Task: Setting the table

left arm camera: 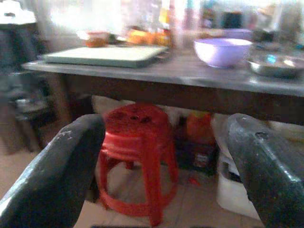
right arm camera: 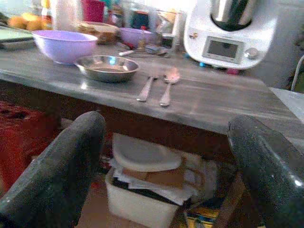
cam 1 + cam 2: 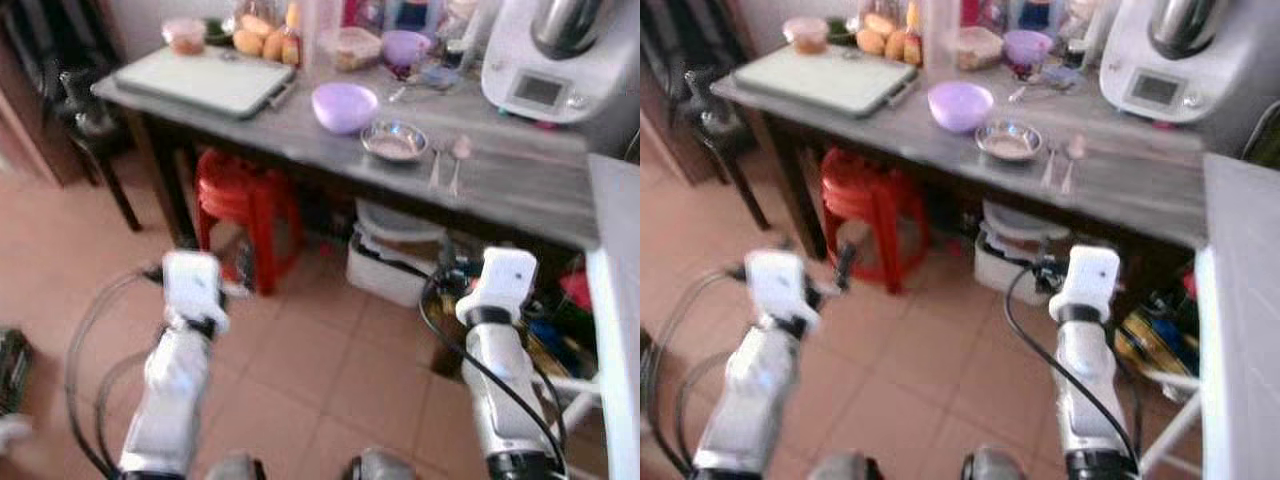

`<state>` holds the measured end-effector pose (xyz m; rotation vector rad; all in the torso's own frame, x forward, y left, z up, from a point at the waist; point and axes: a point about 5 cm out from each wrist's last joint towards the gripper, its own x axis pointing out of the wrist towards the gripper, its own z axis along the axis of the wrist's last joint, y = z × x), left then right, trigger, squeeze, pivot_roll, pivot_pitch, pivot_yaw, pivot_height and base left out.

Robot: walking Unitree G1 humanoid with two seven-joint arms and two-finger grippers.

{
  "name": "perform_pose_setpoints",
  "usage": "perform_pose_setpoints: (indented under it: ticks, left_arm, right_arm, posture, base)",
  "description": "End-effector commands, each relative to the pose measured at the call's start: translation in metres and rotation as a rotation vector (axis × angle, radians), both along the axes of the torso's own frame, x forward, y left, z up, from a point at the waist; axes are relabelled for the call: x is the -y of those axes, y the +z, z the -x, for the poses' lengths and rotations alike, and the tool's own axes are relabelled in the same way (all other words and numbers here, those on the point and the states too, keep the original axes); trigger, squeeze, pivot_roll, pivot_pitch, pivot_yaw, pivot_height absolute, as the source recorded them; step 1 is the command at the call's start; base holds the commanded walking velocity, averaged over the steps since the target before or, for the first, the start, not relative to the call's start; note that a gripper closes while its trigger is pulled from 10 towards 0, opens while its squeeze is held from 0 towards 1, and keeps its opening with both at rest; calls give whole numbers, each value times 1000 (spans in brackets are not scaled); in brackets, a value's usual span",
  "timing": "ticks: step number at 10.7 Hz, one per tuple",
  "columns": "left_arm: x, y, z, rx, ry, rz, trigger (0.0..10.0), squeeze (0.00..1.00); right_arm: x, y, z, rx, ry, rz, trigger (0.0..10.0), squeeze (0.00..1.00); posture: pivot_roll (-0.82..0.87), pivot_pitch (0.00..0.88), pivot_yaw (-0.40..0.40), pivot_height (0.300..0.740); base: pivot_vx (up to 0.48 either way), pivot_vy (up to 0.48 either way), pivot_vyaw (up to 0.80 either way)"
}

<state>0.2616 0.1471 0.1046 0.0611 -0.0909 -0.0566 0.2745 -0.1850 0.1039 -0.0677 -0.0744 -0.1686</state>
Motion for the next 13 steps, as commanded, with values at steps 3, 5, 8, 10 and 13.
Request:
perform_pose_setpoints:
  ticks: [3, 5, 8, 10, 13]
  left_arm:
    - [18, -11, -2, -30, -71, 40, 10000, 0]
    - [19, -4, -4, 0, -77, 39, 10000, 0]
    - [6, 9, 1, 44, -61, 11, 10000, 0]
    - [5, 9, 3, 43, -53, 10, 10000, 0]
    - [12, 12, 3, 47, -88, 2, 10000, 0]
  right_arm:
    - [-8, 6, -9, 42, 42, 81, 10000, 0]
    - [-9, 8, -11, 51, 52, 88, 10000, 0]
    - [-9, 18, -19, 91, 67, 94, 10000, 0]
    - [-10, 24, -21, 106, 83, 113, 10000, 0]
    - [-10, 25, -20, 111, 75, 109, 10000, 0]
  posture:
    - [-26, 24, 4, 740]
    - [-14, 27, 12, 740]
    - [4, 86, 11, 740]
    - [-1, 109, 6, 740]
    - [-6, 119, 11, 740]
  base:
    - [0, 0, -202]
    - [0, -133, -800]
    - [0, -386, -465]
    - [0, -480, 0]
    - [0, -480, 0]
